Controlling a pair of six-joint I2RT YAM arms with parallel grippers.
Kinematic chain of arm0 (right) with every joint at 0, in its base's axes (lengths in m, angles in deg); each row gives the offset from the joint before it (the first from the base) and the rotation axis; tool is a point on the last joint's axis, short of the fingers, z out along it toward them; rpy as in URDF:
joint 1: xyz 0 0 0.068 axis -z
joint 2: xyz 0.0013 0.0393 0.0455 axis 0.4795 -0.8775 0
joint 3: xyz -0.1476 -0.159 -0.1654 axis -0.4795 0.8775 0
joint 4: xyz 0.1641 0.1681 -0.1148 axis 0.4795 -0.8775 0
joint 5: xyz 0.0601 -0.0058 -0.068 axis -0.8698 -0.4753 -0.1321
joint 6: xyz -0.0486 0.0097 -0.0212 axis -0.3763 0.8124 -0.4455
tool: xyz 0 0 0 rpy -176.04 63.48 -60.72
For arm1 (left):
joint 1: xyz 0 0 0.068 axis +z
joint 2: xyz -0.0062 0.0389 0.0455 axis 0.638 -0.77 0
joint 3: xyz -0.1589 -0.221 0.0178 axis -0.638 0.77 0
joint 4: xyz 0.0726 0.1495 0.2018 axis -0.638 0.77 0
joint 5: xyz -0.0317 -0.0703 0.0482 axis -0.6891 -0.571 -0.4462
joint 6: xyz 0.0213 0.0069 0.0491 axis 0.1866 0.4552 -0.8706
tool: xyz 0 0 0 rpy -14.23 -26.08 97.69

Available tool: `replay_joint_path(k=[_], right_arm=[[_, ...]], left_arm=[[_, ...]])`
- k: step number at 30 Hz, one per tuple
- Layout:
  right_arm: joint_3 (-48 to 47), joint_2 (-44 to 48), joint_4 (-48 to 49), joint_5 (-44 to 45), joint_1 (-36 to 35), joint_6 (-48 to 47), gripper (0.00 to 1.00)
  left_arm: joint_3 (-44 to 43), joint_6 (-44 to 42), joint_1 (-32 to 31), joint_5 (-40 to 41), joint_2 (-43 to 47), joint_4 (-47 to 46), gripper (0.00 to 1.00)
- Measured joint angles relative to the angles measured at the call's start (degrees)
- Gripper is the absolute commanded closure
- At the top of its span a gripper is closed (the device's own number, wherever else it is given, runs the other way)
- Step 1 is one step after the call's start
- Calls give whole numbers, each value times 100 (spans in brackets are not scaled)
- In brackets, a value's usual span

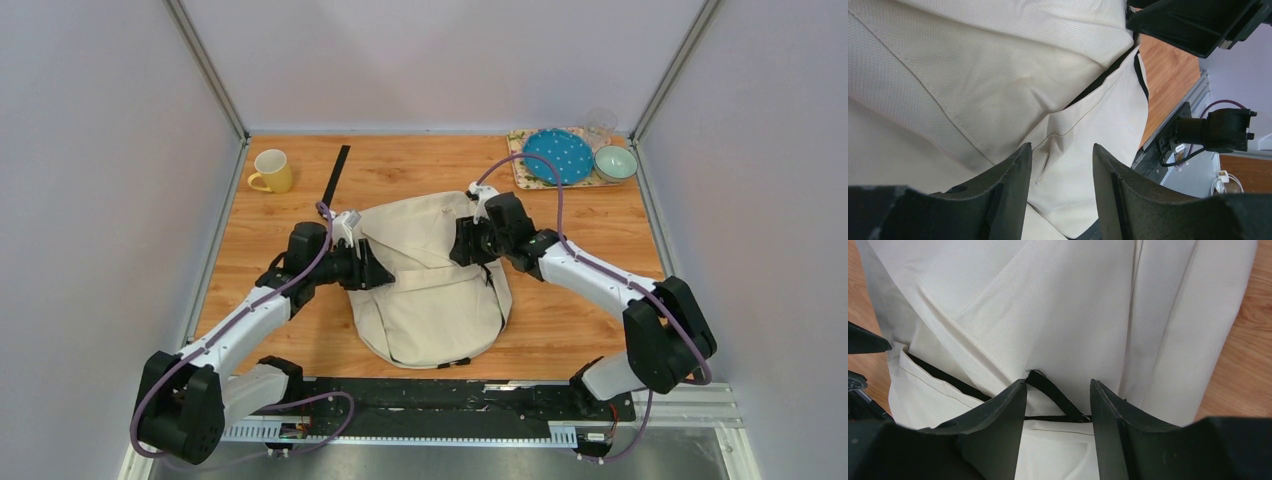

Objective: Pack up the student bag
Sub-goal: Zip the student bag at the center of the board.

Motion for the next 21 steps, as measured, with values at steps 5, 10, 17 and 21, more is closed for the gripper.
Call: replay_joint_path(k=[5,10,17,21], right_arm=[[-11,-70,-46,7,-146,-153,47],[-140,-341,-74,153,-223,-205,64],[-151,-446,-79,468,-254,-177,100],[-151,-446,-87,883,-254,-94,100]], left_arm=[[0,94,-83,2,-61,-155,44],[2,173,-210,9,-177,-308,44],[20,181,-326,35,-376,-343,44],[24,179,-343,70,-382,-343,44]])
